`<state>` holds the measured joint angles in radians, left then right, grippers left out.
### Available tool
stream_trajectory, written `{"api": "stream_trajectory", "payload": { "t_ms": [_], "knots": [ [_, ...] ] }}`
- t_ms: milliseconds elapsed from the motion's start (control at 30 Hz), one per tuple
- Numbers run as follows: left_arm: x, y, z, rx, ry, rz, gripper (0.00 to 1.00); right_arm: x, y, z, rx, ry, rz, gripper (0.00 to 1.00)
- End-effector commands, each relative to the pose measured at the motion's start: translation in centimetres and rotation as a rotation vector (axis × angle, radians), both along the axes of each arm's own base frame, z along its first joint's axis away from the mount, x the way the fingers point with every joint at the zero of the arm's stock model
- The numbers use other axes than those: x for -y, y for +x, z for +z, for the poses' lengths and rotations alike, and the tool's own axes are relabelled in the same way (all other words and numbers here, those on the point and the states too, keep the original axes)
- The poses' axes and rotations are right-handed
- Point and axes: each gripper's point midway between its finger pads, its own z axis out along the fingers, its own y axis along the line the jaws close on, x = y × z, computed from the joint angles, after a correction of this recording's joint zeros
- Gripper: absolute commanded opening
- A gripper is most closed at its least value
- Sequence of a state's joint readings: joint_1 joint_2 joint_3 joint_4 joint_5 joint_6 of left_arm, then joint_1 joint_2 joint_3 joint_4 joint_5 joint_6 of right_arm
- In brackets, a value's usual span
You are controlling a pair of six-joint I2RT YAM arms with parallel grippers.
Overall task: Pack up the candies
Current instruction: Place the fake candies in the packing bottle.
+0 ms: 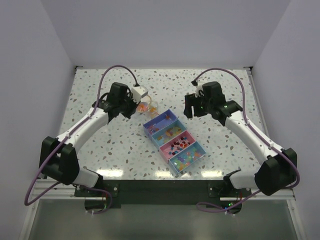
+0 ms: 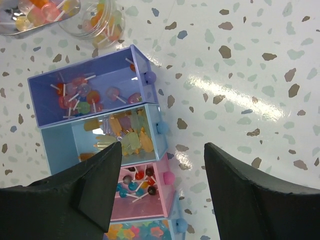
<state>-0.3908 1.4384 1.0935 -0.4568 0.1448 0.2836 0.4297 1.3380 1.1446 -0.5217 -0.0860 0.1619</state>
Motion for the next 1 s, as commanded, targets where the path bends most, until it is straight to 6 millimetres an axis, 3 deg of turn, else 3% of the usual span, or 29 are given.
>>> {"api": "stream_trajectory", "payload": {
  "t_ms": [0, 200, 667, 967],
  "knots": [
    [-0.7, 0.4, 1.3, 0.004, 0.060, -0.033, 0.00, 0.8, -0.1, 1.2, 0.050, -0.012, -0.010, 0.70],
    [-0.6, 0.8, 2.4, 0.006, 0.083, -0.062, 0.00, 0.7, -0.1, 1.5, 0.058, -0.008, -0.007, 0.70],
    [0.3, -0.5, 1.8, -0.031, 0.369, -0.096, 0.00, 0.7, -0.5, 1.4, 0.061, -0.003, 0.000, 0.70],
    [0.0, -0.4, 3.9, 0.024, 0.466, -0.079, 0.00, 0.4, -0.4, 1.4, 0.054, 0.006, 0.013, 0.70]
  ]
}}
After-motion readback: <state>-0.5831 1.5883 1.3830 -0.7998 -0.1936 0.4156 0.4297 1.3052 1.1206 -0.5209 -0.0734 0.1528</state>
